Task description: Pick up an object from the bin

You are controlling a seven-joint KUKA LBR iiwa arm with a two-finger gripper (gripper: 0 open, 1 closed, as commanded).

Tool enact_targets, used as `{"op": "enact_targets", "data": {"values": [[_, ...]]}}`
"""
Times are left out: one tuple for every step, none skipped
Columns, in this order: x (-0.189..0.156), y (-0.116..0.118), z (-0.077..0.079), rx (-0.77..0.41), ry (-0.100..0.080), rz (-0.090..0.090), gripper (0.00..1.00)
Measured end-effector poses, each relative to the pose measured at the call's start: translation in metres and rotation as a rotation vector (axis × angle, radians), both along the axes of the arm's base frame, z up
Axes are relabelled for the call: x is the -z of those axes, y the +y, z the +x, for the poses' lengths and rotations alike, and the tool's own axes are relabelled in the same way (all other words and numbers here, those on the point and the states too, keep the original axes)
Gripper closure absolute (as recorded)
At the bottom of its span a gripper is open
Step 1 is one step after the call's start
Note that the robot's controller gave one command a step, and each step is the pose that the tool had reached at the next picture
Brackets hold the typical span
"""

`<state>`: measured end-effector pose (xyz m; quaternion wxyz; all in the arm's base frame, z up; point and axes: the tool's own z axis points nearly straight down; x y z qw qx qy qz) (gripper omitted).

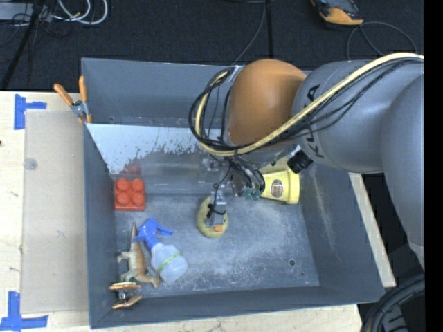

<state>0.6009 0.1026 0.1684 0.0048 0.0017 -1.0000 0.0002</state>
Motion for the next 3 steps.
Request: {"op": "enact_targets", "data": {"values": [[-0.005,0.0,0.002,0.002,-0.008,0.001,0.0],[0.026,-0.029,-0.017,-0.06,-0.008,0.003,0.0],[0.08,-0.04,0.003,-0.419,-0.009,0.004,1.0]]}}
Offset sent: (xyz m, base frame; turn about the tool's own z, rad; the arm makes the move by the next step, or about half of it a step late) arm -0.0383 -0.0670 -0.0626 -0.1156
